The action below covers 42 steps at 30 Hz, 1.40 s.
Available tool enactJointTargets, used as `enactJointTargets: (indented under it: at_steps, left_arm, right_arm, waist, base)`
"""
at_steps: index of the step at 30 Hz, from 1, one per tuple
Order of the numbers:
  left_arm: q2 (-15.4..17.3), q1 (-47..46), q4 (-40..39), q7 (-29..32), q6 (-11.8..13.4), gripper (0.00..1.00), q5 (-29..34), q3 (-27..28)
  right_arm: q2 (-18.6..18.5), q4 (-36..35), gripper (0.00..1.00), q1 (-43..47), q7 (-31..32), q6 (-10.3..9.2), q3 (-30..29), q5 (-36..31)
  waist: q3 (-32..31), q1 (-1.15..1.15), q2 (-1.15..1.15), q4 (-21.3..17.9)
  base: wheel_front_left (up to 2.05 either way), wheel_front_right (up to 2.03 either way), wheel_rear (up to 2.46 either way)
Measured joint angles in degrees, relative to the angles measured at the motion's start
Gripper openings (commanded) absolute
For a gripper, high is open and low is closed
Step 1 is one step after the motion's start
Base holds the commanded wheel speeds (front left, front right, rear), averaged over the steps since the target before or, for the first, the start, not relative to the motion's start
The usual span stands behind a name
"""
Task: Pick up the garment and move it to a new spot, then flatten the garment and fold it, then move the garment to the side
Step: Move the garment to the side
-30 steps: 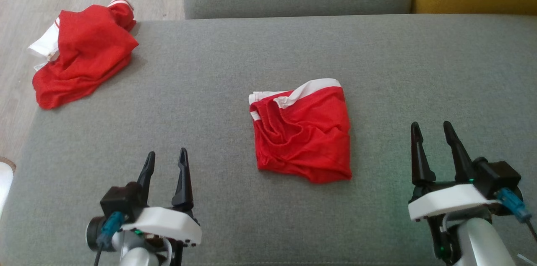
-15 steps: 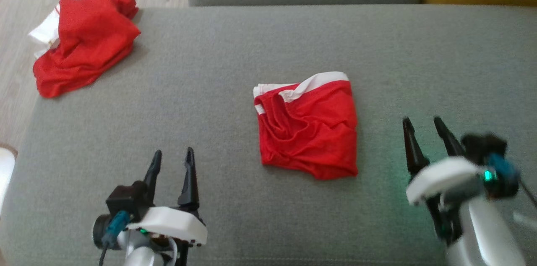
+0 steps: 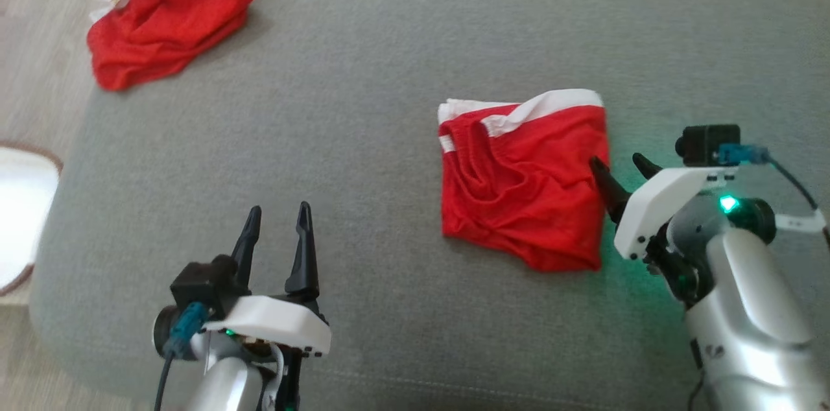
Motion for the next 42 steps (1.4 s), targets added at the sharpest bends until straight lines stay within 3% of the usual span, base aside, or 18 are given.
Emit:
enactJointTargets:
  at_steps: [6,7,8,10,11,18,22,30,42]
  left_arm:
    - [0.0,-0.05,-0.01,0.0,0.38,1.0,0.0,-0.12]
    - [0.0,-0.12,-0.01,0.0,0.38,1.0,0.0,-0.15]
    - [0.0,-0.2,-0.01,0.0,0.38,1.0,0.0,-0.19]
    - [0.0,-0.42,-0.07,0.0,0.38,1.0,0.01,-0.18]
    - [0.0,-0.6,-0.1,0.0,0.38,1.0,0.02,-0.16]
    - [0.0,-1.41,-0.7,0.0,0.33,1.0,1.61,0.3]
    - [0.01,-2.39,-1.35,0.0,-0.63,1.0,2.81,0.52]
    - [0.09,-5.16,-2.74,-0.01,-1.69,1.0,5.16,0.23]
    - [2.23,-11.04,-5.32,1.43,-2.18,1.0,7.72,-1.03]
  right_arm:
    - [-1.51,3.04,1.0,-2.6,4.76,0.0,2.99,5.32]
    - [-1.77,3.46,0.77,-2.94,5.22,0.0,3.52,6.09]
    - [-2.07,3.65,0.46,-3.31,5.5,0.0,3.93,6.68]
    - [-2.41,4.37,0.27,-4.45,6.23,0.0,4.69,7.78]
    - [-2.63,4.66,0.0,-5.07,6.38,0.0,5.31,8.14]
    - [-4.69,5.24,0.0,-7.79,3.52,0.0,8.43,7.23]
    - [-8.31,4.26,0.0,-10.06,2.32,0.0,9.18,5.16]
    - [-12.65,0.31,0.0,-13.2,2.23,0.0,8.22,2.57]
    - [-11.82,-1.82,0.0,-17.41,0.09,0.0,3.3,-0.47]
  waist:
    - [1.84,0.0,0.0,1.68]
    - [2.1,0.0,0.0,1.79]
    - [2.34,0.0,0.0,1.87]
    - [2.82,0.0,0.0,1.92]
    - [3.06,0.0,0.0,1.87]
    - [4.47,0.0,0.0,-0.37]
    - [5.33,0.0,0.0,-3.44]
    - [7.71,0.0,0.0,-12.92]
    - [14.87,0.01,0.0,-26.72]
  base:
    - [0.0,0.0,0.0]
    - [0.0,0.0,0.0]
    - [0.0,0.0,0.0]
    - [0.0,0.0,0.0]
    - [0.0,0.0,0.0]
    - [0.0,0.0,0.0]
    - [0.0,0.0,0.0]
    - [0.0,0.0,0.0]
    - [0.0,0.0,0.0]
